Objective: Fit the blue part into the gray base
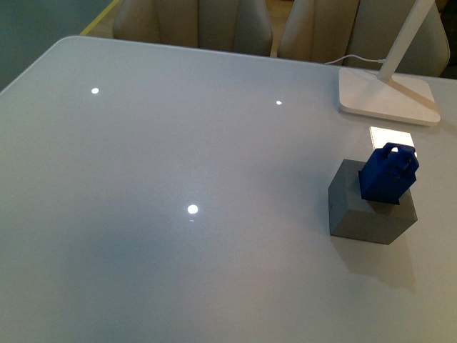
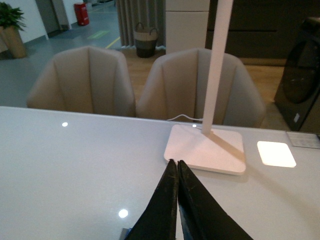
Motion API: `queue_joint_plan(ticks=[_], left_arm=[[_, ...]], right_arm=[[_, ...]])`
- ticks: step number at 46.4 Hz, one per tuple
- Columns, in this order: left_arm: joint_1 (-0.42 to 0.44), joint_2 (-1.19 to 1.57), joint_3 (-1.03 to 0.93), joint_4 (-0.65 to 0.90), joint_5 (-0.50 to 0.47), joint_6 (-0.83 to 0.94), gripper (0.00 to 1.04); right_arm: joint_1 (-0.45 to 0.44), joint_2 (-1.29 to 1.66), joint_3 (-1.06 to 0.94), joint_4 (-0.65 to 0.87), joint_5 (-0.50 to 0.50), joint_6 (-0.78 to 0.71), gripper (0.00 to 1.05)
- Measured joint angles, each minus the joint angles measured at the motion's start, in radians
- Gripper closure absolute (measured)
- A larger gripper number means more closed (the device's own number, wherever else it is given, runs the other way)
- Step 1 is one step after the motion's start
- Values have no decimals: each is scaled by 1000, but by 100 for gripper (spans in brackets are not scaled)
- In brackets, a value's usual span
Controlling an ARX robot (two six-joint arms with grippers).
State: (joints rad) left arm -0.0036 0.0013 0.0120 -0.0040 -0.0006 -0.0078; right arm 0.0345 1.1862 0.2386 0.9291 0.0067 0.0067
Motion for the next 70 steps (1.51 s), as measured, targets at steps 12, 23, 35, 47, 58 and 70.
queue_joint_plan(ticks=[12, 23, 35, 47, 58, 70], left_arm=[[0, 0, 0, 0, 0, 0, 7], [0, 0, 0, 0, 0, 0, 7], [0, 0, 0, 0, 0, 0, 7], [0, 0, 0, 0, 0, 0, 7], [0, 0, 0, 0, 0, 0, 7], [0, 0, 0, 0, 0, 0, 7]], right_arm=[[-33, -201, -118, -78, -4, -3, 103], [-33, -304, -204, -100, -6, -3, 103], [-33, -517, -220, -282, -6, -3, 103], [-33, -710, -220, -459, -6, -3, 103], [-33, -846, -220, -589, -6, -3, 103], [-33, -947, -220, -689, -6, -3, 103]])
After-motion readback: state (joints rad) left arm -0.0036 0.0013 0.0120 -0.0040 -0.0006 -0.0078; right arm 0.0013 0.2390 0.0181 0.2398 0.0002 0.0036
